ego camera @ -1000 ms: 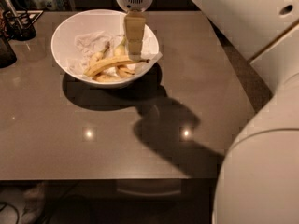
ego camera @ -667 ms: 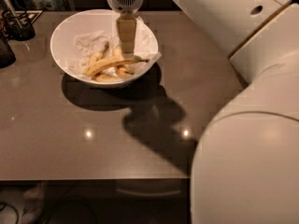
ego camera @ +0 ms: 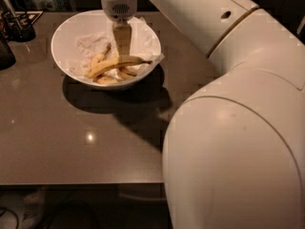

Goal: Pick banana from white bowl

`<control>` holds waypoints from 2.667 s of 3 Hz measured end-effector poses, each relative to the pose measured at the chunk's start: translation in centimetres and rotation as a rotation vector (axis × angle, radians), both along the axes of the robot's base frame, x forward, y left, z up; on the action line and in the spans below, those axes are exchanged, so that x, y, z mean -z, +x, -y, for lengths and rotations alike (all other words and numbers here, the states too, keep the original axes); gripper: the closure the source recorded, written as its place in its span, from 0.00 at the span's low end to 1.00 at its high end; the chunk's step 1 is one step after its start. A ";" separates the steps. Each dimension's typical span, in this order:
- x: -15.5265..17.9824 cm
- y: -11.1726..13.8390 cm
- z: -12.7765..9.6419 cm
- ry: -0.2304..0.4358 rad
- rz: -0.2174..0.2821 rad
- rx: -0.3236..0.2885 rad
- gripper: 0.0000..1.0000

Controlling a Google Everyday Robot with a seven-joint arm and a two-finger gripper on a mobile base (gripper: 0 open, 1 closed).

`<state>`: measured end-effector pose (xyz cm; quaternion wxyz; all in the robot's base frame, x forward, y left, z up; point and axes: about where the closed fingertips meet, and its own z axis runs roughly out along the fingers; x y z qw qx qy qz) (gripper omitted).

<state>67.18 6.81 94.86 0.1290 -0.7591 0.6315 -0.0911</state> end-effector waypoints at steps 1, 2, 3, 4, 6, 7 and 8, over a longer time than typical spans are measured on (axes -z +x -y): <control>1.7 0.6 -0.7 -0.010 -0.030 -0.020 0.38; 3.4 1.1 -1.2 -0.018 -0.064 -0.036 0.36; 4.8 1.5 -1.6 -0.024 -0.093 -0.045 0.37; 6.7 1.4 -2.2 -0.024 -0.135 -0.056 0.38; 7.4 1.3 -2.3 -0.013 -0.162 -0.050 0.57; 7.3 1.3 -1.9 -0.010 -0.161 -0.038 0.82; 7.3 1.3 -1.9 -0.010 -0.161 -0.038 1.00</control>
Offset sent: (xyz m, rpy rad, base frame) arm 0.0022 0.0061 -0.0523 -0.0679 0.1579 0.0461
